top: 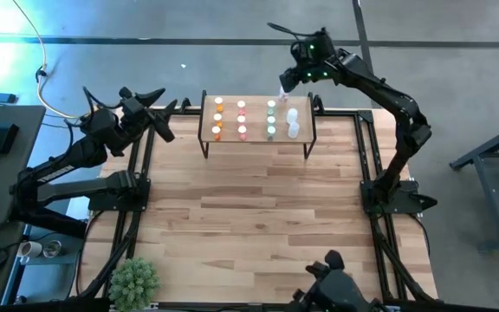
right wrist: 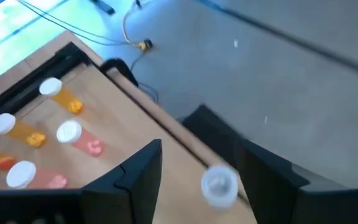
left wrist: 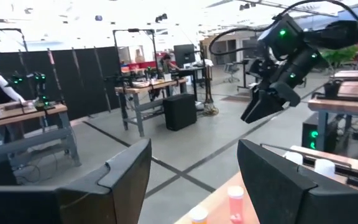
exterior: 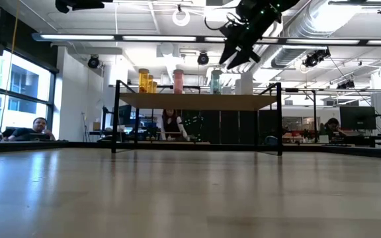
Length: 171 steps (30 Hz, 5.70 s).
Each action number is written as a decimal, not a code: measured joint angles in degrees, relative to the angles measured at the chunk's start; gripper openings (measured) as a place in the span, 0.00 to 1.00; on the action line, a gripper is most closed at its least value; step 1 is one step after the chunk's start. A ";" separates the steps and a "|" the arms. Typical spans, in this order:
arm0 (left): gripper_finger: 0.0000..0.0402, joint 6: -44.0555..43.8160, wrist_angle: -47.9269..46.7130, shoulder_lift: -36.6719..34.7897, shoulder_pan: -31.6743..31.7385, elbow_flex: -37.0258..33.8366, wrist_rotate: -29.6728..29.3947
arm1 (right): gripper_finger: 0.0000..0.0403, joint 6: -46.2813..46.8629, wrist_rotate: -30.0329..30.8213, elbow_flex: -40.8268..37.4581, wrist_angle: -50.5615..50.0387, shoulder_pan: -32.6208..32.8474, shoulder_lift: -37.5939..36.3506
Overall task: Pick and place medicine bottles onto shelf by color
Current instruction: Adjust the transparent pill bottles on the shelf, then return to Home Position
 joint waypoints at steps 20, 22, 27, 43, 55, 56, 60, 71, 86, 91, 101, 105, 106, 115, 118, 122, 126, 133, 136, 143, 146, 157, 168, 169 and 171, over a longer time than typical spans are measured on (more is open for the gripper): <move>0.57 -0.76 0.19 0.97 5.92 0.00 0.02 | 0.61 -24.03 -9.00 0.02 1.16 -4.42 3.28; 0.57 -0.93 0.20 1.01 6.18 0.00 0.04 | 0.61 -26.54 -9.04 0.03 0.16 -4.42 3.92; 0.57 -0.95 0.05 1.03 6.16 0.00 0.04 | 0.61 -29.95 -9.05 0.03 -0.70 -4.39 5.12; 0.57 -0.97 -0.08 1.09 6.16 0.00 0.03 | 0.61 -31.30 -6.15 -0.02 -2.95 -4.32 8.44; 0.57 -0.95 -0.08 1.11 6.16 0.00 -1.07 | 0.40 -31.28 -5.97 -0.02 -5.16 -4.26 8.46; 0.57 -0.95 -0.08 1.11 6.16 0.00 -1.07 | 0.37 -31.28 -5.97 -0.02 -5.16 -4.24 8.46; 0.57 -0.97 -0.08 1.10 6.16 0.00 -1.06 | 0.32 -31.28 -5.97 -0.02 -5.16 -4.00 8.46; 0.57 -1.15 -0.08 1.09 6.16 0.00 -1.05 | 0.30 -29.71 -5.99 0.07 -10.92 -4.02 6.78; 0.57 -1.14 -1.09 1.16 6.16 0.00 -1.03 | 0.30 -28.66 -5.59 0.00 -17.17 -3.87 5.23; 0.57 -1.15 -1.89 1.27 6.16 0.00 -1.01 | 0.31 -28.66 -5.57 0.04 -17.85 -2.87 5.16; 0.57 -1.06 -1.89 1.27 6.16 0.00 -1.01 | 0.40 -27.77 -2.40 -0.02 -19.63 -2.10 5.27; 0.57 -0.98 -1.91 1.27 6.16 0.00 -1.01 | 0.40 -27.76 -2.14 -0.02 -19.55 -2.12 5.27; 0.57 -0.99 -1.92 1.27 6.16 0.00 -1.01 | 0.40 -27.76 -2.14 -0.02 -19.46 -2.12 5.27; 0.57 -1.09 -2.02 1.27 6.16 0.00 -0.98 | 0.40 -27.76 -2.92 -0.02 -19.21 -2.12 5.27; 0.57 -1.10 -2.02 1.27 6.16 0.00 -0.96 | 0.40 -27.74 -3.10 -0.02 -19.19 -2.12 5.27; 0.57 -1.10 -2.05 1.27 6.16 0.00 -0.96 | 0.40 -27.56 -3.27 -0.02 -18.11 -2.12 5.27; 0.57 -1.10 -2.05 1.27 6.15 0.00 -0.96 | 0.40 -27.56 -3.47 -0.02 -17.44 -2.12 5.27; 0.57 -0.99 -2.20 1.27 6.16 0.00 -0.97 | 0.44 -27.18 -3.47 -0.02 -17.43 -2.12 5.27; 0.57 -0.98 -2.20 1.27 6.16 0.00 -0.96 | 0.48 -26.66 -3.47 -0.02 -17.09 -2.12 5.27; 0.57 -1.12 -2.20 1.27 6.16 0.00 -0.98 | 0.55 -26.21 -3.47 -0.02 -16.96 -2.11 5.03; 0.57 -1.80 -2.21 1.27 6.14 0.00 -0.92 | 0.55 -24.73 -3.48 -0.02 -15.85 -2.10 4.10; 0.57 -5.62 -3.87 1.18 6.14 -0.02 2.55 | 0.55 -21.46 -3.58 -0.02 -10.45 -2.06 0.14; 0.57 -12.30 -14.73 -3.08 6.14 -0.02 15.44 | 0.55 -11.37 -6.78 -0.02 -9.50 1.08 -5.96; 0.57 -12.66 -16.20 -3.70 6.14 -0.02 16.61 | 0.55 -10.79 -6.84 -0.02 -9.06 1.82 -6.44; 0.57 -13.37 -18.23 -4.91 6.14 -0.09 19.91 | 0.55 -9.58 -6.86 -0.02 -7.80 3.50 -7.22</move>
